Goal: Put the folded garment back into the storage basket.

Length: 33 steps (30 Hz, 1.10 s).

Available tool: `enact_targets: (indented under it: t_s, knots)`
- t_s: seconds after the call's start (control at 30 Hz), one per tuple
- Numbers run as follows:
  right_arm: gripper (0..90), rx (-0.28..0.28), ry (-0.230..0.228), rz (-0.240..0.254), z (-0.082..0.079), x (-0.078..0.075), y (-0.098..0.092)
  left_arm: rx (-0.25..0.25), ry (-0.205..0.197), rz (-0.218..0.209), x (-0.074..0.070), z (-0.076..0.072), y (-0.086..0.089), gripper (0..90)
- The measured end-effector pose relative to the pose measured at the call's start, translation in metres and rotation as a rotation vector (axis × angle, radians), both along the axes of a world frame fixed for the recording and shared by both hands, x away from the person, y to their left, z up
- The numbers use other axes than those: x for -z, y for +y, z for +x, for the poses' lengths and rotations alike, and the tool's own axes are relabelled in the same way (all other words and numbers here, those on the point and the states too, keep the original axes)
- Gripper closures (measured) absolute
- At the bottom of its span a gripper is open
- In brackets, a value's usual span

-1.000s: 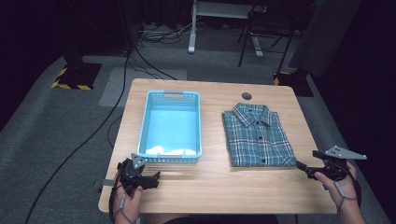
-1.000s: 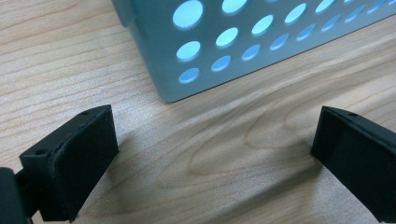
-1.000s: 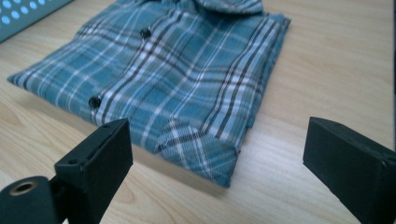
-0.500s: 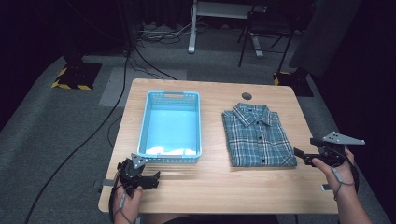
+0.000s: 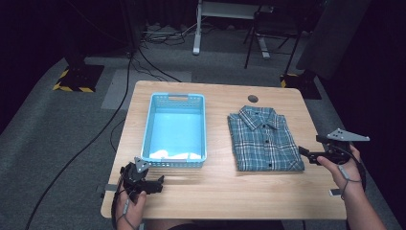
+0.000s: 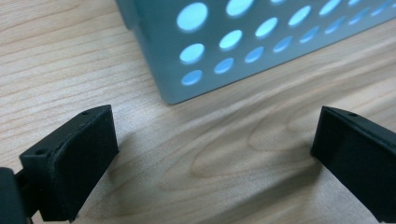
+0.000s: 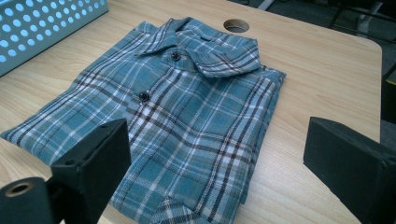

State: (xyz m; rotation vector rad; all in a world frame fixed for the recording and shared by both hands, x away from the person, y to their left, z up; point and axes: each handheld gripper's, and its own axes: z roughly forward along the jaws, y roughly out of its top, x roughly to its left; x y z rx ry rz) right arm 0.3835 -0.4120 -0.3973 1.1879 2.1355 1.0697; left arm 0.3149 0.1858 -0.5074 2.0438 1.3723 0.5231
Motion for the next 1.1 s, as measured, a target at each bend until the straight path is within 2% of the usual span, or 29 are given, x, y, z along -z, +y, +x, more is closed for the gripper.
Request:
enact_targets:
  t_s: [0.2,0.37,0.7,1.1]
  knots:
    - [7.0,-0.012,-0.005,0.004,0.003,-0.003,0.004,-0.005,0.001,0.002,0.000,0.000,0.000,0.2]
    - [6.3,-0.022,-0.031,-0.010,0.009,-0.006,0.008,-0.007,0.002,0.001,0.000,-0.001,0.000,0.2]
    - [6.0,-0.029,-0.030,0.010,0.017,-0.016,0.016,-0.008,0.001,0.001,0.000,0.000,0.000,0.2]
    - [5.3,-0.044,-0.038,0.007,0.033,-0.024,0.032,-0.010,0.001,0.000,0.000,0.001,0.000,0.2]
